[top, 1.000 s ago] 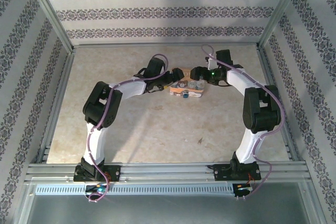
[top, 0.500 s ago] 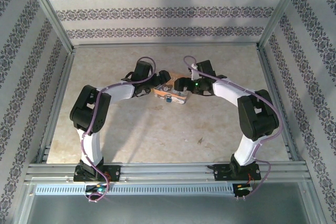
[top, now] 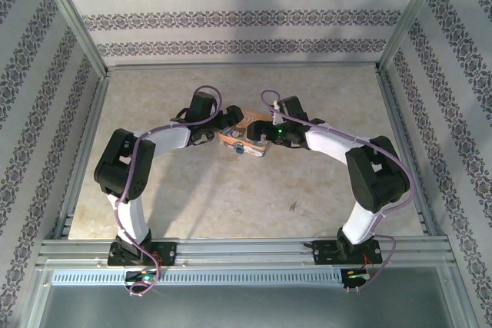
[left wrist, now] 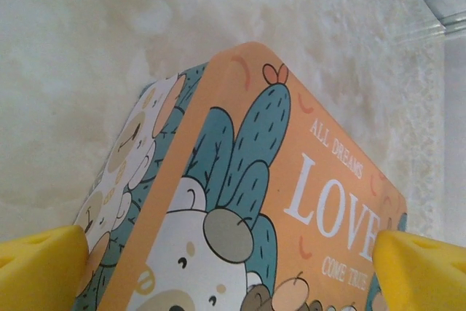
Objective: Unlock the padlock with the key
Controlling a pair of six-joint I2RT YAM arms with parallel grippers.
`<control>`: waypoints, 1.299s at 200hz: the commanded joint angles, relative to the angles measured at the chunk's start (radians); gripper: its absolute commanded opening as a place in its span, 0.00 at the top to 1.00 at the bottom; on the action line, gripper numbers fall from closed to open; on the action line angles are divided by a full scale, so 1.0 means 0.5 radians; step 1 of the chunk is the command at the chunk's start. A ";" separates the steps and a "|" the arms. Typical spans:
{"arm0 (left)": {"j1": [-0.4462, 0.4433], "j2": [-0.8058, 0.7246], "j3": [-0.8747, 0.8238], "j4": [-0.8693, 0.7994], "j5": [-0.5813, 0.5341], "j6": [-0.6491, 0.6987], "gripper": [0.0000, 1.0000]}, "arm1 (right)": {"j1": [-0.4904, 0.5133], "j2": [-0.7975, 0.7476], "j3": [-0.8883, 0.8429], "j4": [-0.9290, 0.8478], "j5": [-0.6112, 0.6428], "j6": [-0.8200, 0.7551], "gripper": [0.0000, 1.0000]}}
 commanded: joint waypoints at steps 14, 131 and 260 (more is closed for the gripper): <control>0.049 -0.238 -0.044 0.040 0.056 0.114 0.00 | -0.033 -0.247 -0.116 -0.060 0.179 0.025 0.02; 0.075 -1.397 -0.603 -0.555 -0.476 0.767 0.01 | -0.054 -1.095 -0.269 -1.139 0.589 -0.040 0.04; 0.075 -1.997 -1.460 -0.539 -0.597 0.221 0.01 | 0.267 -1.377 -0.617 -1.582 0.489 0.470 0.27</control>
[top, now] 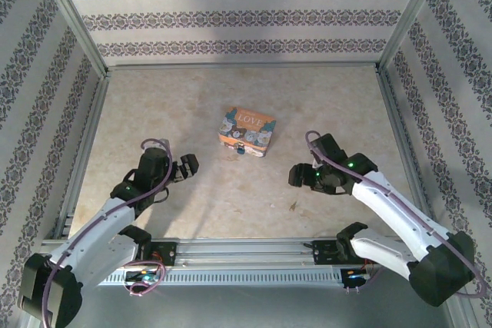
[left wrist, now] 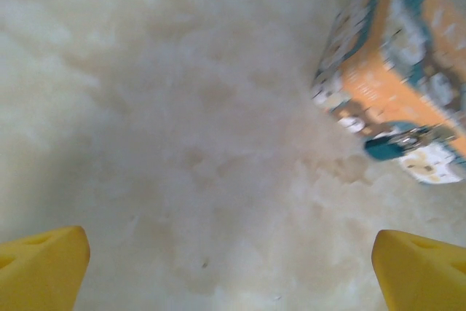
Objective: Unlock the padlock with the key
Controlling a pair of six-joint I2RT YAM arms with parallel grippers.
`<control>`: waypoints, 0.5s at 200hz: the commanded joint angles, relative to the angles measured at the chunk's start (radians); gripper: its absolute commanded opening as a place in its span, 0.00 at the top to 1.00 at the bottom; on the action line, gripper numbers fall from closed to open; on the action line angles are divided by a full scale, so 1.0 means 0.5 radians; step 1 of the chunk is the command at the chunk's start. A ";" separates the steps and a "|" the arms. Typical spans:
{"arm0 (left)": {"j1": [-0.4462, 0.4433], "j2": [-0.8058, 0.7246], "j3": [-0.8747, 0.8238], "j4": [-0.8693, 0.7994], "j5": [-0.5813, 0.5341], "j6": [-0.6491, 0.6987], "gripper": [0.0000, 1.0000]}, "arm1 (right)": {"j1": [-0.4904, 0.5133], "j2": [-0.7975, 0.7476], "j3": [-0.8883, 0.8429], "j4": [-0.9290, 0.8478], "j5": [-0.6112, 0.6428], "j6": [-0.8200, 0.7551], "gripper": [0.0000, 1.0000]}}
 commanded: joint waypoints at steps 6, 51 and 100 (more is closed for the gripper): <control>0.023 0.057 -0.018 0.105 0.029 -0.129 0.01 | 0.142 0.094 -0.069 -0.041 0.009 0.154 0.27; 0.024 0.090 -0.014 0.145 0.009 -0.119 0.01 | 0.353 0.395 -0.127 0.022 0.041 0.298 0.39; 0.025 0.098 0.002 0.132 -0.004 -0.113 0.01 | 0.393 0.574 -0.244 0.329 -0.040 0.427 0.51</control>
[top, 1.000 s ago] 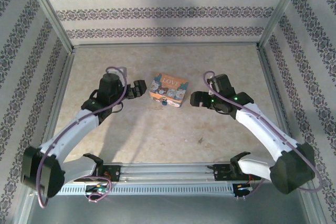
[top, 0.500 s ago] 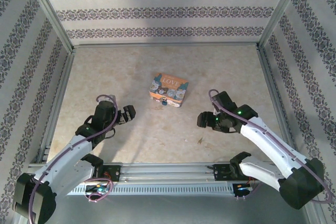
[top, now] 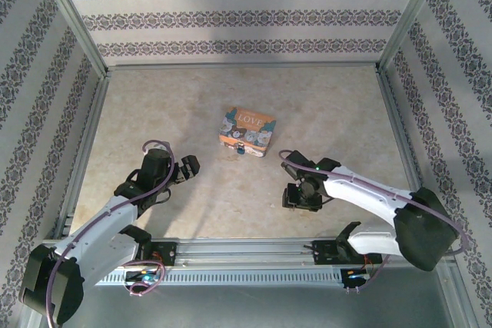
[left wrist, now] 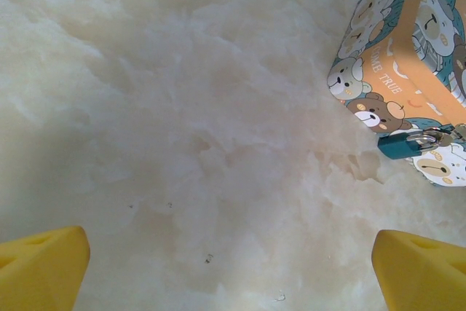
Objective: Unlock the padlock with the key
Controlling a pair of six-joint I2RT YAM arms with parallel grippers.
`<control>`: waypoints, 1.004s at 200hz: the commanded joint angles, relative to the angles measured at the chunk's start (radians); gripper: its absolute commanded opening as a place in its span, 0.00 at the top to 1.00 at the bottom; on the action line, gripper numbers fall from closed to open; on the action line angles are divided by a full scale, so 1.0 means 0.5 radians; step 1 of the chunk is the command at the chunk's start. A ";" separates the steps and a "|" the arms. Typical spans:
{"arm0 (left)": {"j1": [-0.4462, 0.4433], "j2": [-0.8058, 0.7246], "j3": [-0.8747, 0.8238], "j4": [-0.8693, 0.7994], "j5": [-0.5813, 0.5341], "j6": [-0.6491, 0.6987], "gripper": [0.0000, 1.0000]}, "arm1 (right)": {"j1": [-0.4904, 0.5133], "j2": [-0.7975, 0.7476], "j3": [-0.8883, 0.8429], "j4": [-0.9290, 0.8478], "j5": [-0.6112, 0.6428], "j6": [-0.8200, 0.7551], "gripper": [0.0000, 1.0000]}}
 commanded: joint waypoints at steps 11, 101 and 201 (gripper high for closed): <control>0.025 0.007 0.033 0.033 -0.028 -0.013 0.01 | 0.033 0.083 -0.034 0.164 -0.033 0.111 0.54; 0.024 0.010 0.063 0.002 -0.044 -0.008 0.01 | 0.035 0.153 -0.071 0.152 -0.044 0.128 0.70; 0.023 0.020 0.094 -0.017 -0.061 0.015 0.01 | 0.039 0.230 -0.079 0.134 0.001 0.100 0.89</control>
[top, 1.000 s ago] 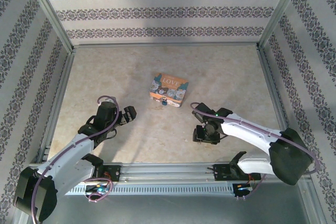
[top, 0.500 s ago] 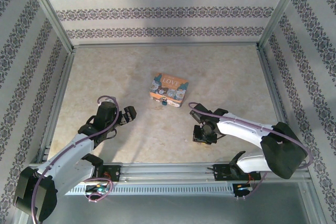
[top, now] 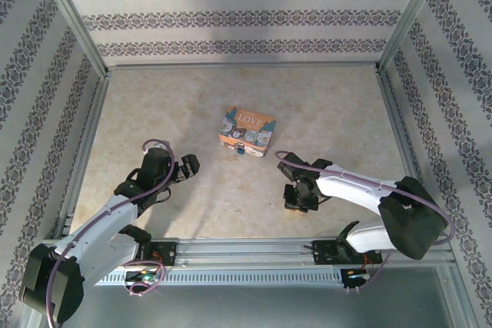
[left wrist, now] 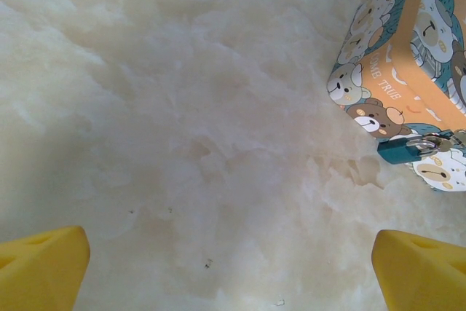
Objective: Unlock the padlock with the key
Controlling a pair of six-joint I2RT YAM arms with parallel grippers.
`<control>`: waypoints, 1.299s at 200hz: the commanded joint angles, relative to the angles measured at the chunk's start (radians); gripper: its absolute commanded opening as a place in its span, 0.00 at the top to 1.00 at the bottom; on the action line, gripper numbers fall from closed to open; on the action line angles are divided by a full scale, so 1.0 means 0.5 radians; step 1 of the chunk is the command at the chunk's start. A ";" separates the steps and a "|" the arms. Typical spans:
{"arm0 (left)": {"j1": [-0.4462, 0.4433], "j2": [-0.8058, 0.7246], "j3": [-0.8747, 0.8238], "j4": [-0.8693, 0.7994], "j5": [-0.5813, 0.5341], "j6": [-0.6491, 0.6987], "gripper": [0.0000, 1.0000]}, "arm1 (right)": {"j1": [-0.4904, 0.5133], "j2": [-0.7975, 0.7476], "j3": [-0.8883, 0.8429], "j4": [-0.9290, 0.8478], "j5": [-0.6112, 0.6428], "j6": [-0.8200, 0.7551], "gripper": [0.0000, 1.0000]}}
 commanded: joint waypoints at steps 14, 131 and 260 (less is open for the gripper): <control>0.024 0.009 0.082 -0.021 -0.044 0.023 0.01 | 0.026 0.034 -0.039 -0.023 0.038 0.000 0.92; 0.029 0.002 0.198 -0.091 -0.097 0.098 0.01 | 0.018 -0.176 0.048 -0.146 0.196 -0.164 1.00; 0.046 0.311 0.752 0.005 0.756 -0.004 0.00 | 0.011 -0.410 0.623 -0.113 0.659 -1.185 1.00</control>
